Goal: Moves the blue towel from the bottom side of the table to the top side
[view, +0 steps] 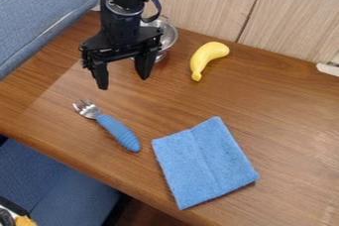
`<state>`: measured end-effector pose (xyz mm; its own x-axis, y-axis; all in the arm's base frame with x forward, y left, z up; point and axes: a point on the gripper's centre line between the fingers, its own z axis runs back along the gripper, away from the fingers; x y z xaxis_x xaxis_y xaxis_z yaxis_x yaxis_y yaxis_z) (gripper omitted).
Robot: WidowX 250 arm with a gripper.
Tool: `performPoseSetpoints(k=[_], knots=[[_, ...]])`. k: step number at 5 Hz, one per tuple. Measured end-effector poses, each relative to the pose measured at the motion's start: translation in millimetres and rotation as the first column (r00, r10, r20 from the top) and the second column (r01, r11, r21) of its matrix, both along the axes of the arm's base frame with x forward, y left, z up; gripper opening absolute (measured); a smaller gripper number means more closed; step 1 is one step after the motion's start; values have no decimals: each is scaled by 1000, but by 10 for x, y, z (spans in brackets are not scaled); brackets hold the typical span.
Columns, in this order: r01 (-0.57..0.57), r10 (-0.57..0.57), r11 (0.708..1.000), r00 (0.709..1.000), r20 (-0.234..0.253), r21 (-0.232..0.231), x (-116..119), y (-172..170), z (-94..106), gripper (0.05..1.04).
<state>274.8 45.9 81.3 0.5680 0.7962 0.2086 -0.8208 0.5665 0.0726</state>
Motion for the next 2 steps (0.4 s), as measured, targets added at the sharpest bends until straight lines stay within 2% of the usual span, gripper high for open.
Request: performPoseSetpoints(k=[1,2], knots=[[-3,3,1000,1000,-26,-2,-21,-10,-77,1000],[46,-45,999,998,-33,14,-34,-218,-105,1000]])
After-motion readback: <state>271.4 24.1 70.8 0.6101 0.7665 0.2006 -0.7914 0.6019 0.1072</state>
